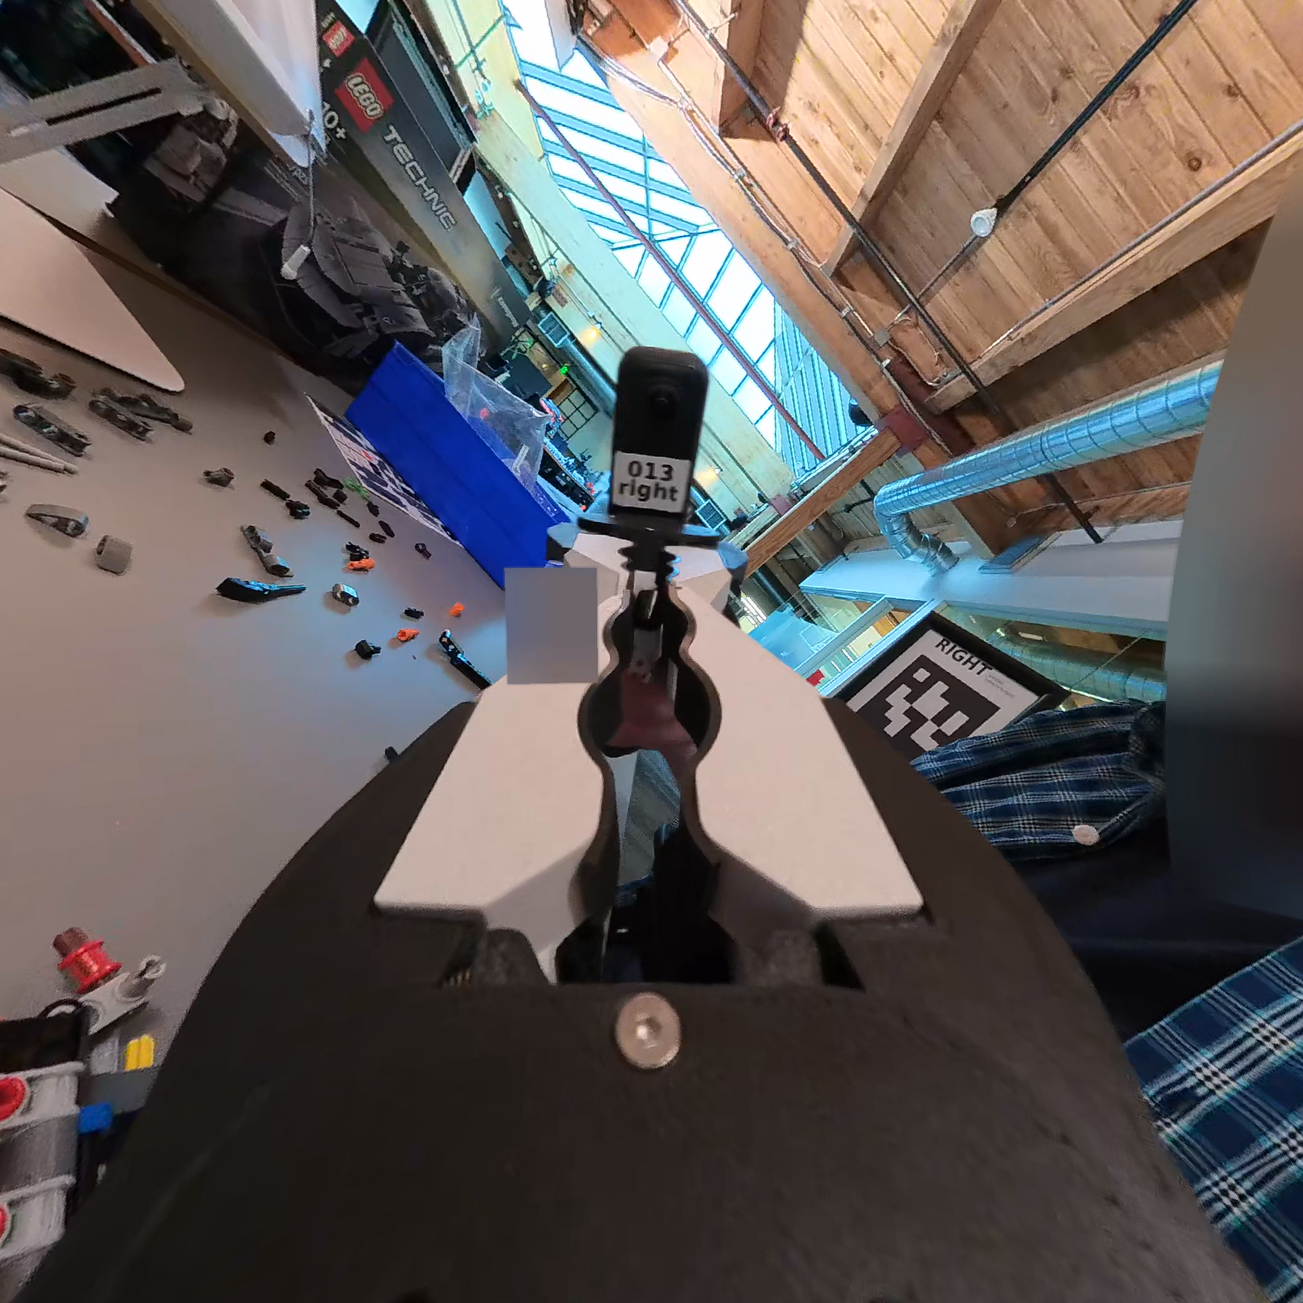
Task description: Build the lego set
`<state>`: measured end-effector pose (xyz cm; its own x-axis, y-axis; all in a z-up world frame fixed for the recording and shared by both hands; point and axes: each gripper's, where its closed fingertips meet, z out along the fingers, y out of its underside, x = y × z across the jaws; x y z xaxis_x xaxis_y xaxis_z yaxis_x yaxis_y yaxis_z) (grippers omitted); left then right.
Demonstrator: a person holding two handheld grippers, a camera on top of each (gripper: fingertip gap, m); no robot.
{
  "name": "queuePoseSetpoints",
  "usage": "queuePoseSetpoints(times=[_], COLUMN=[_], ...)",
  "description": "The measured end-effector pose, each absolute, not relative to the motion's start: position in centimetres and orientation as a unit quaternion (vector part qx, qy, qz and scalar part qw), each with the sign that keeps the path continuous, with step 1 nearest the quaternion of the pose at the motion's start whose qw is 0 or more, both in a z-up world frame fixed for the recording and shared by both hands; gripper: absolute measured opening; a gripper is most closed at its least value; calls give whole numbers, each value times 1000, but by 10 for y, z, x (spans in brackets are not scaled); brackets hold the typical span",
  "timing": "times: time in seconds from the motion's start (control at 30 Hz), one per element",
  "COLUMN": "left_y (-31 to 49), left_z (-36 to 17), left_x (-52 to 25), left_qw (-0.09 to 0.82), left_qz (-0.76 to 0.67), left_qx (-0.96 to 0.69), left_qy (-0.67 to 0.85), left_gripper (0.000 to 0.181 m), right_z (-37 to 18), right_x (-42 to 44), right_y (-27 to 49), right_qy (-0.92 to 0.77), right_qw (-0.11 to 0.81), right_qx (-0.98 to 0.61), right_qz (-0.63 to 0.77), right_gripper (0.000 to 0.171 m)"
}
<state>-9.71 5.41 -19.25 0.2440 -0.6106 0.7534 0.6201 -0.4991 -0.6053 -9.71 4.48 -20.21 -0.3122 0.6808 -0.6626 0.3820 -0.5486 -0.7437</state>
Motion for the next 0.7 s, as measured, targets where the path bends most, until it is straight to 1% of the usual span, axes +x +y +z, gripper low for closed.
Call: queuePoseSetpoints(times=[0.17, 0.23, 0.33, 0.5, 0.57, 0.7], left_y=[59, 61, 63, 60, 59, 59], left_z=[-199, -199, -201, -197, -196, -196], left_x=[-100, -102, -110, -113, -105, -101], left_qw=[478, 472, 473, 469, 466, 468], left_qz=[-620, -626, -627, -642, -643, -645], left_qx=[-620, -617, -614, -603, -605, -602], left_qy=[-46, -65, -78, -65, -53, -52], left_gripper=[7, 8, 18, 22, 23, 14], right_z=[-207, -206, -201, -200, -200, -200], right_x=[-99, -100, -99, -96, -96, -96], right_y=[50, 53, 59, 60, 59, 56], right_qy=[-513, -502, -473, -455, -454, -460], right_qw=[201, 200, 192, 182, 180, 179], right_qx=[-586, -589, -590, -590, -589, -585], right_qz=[595, 601, 626, 642, 644, 643], right_gripper=[6, 6, 5, 5, 5, 5])
